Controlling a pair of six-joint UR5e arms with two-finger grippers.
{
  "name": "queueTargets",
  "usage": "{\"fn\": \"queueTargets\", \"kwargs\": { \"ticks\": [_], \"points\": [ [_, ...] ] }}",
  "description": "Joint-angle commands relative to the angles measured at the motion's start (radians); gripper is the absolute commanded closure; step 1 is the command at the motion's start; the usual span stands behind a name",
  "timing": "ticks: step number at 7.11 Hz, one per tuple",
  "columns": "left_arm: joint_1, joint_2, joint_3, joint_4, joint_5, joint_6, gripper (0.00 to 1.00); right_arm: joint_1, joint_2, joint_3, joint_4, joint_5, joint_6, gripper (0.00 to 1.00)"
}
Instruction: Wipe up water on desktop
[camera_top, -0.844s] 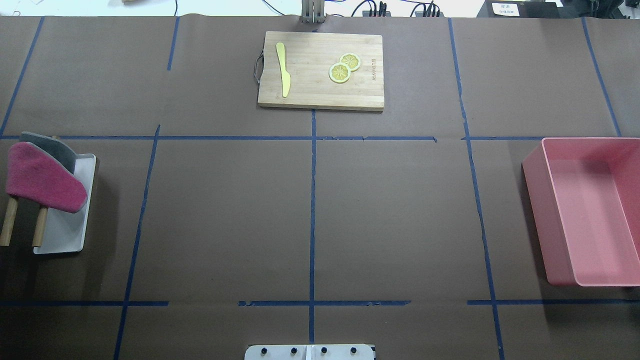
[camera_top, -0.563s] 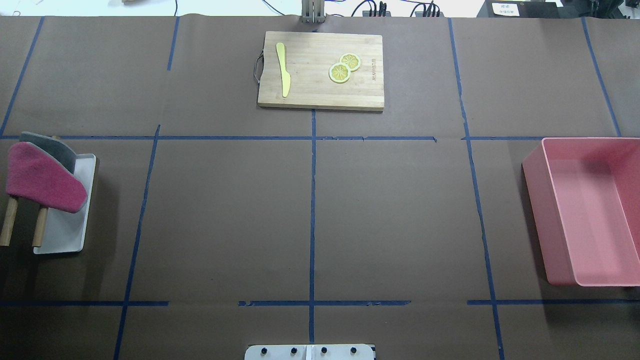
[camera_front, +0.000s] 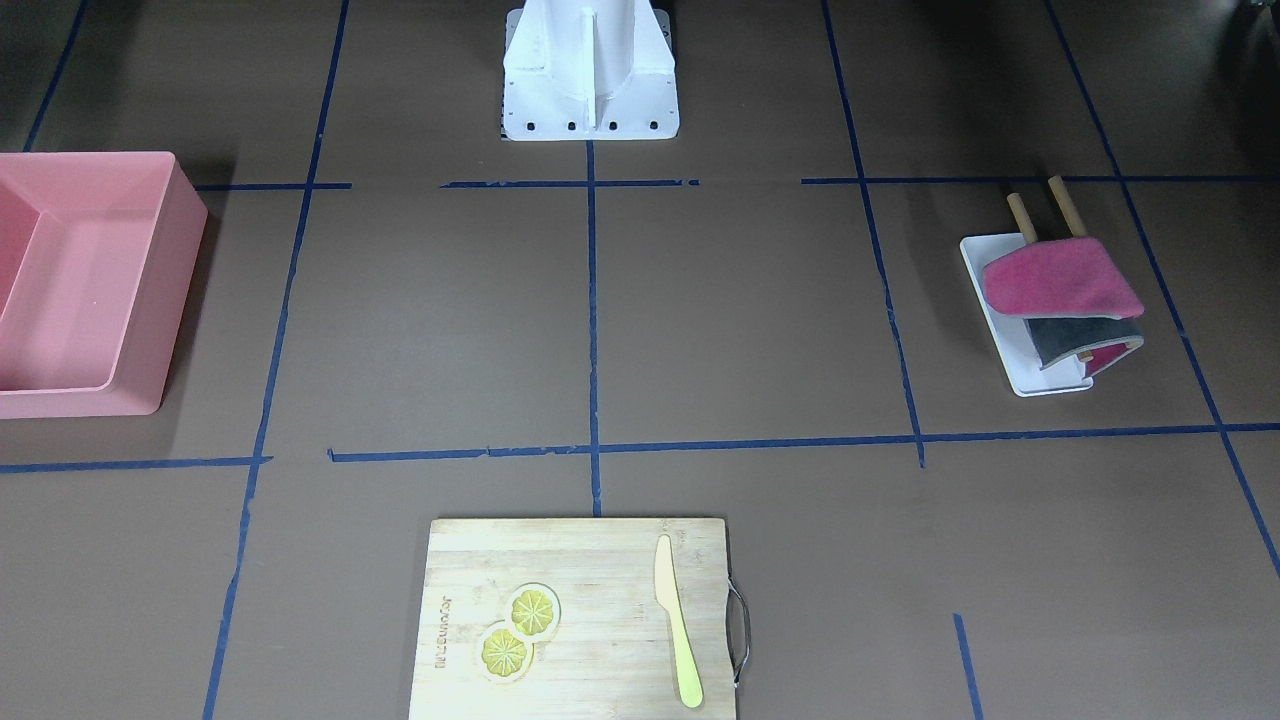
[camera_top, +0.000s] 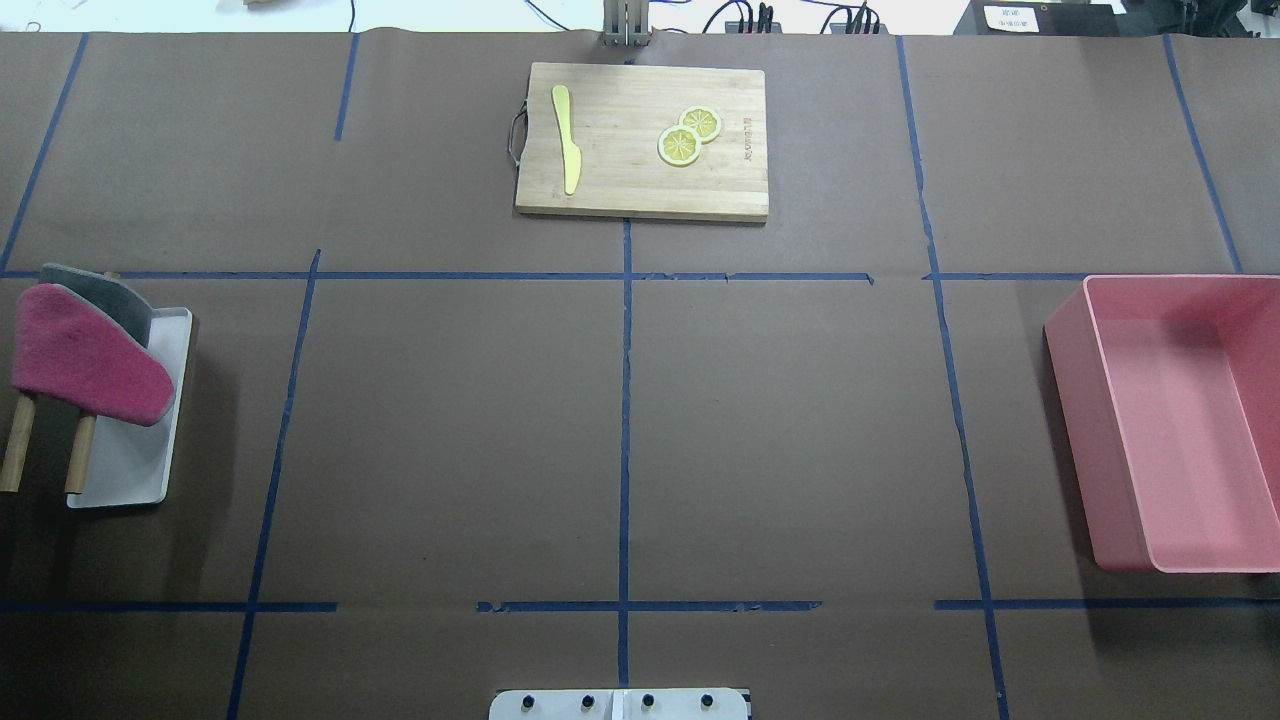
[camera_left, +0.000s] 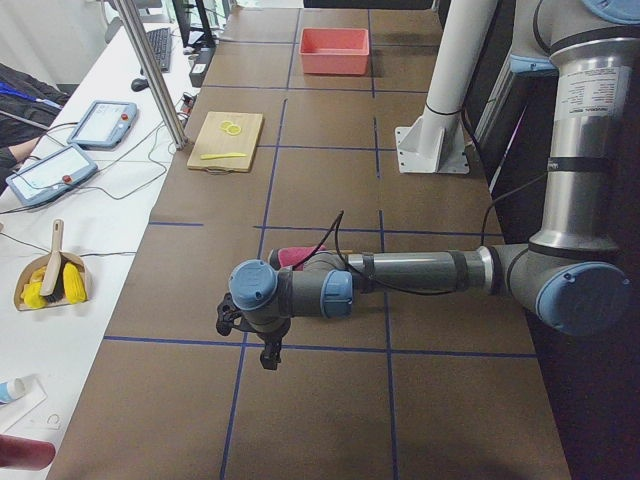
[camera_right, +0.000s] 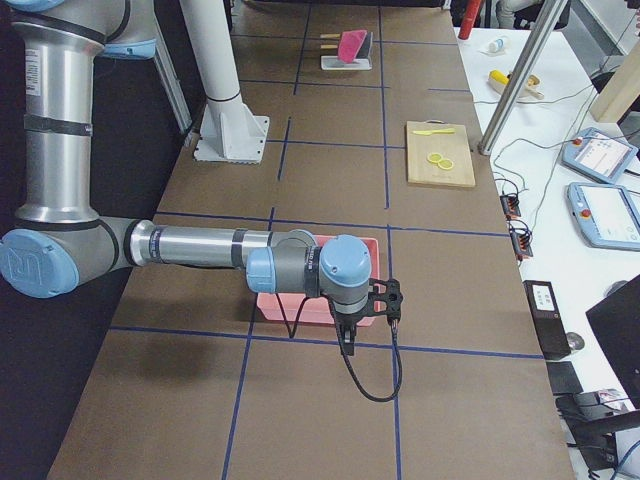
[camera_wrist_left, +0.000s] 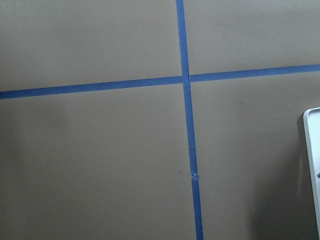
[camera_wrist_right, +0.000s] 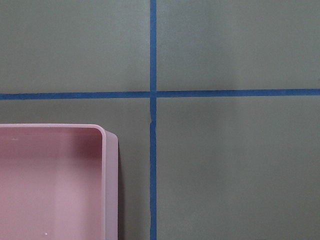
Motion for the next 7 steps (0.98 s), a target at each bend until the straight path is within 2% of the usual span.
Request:
{"fn": "queueTargets", "kwargs": {
  "ticks": [1, 4, 5, 7],
  "points": [
    [0.0, 0.001, 0.0, -0.003, 0.0, 0.004, 0.0, 0.0, 0.0, 0.0, 0.002, 0.004, 0.0, 0.0],
    [-0.001, 0.0, -0.027, -0.003, -0.034, -0.004, 0.0, 0.0, 0.003, 0.001, 0.002, 0.007, 0.002, 0.0],
    [-0.001, 0.001, -0.093, 0.003, -0.032, -0.01, 0.0, -0.002, 0.006, 0.006, 0.002, 0.008, 0.002, 0.0],
    [0.0, 0.023, -0.24, 0.002, -0.034, -0.23, 0.0, -0.003, 0.011, 0.009, 0.002, 0.013, 0.003, 0.0]
  ]
}}
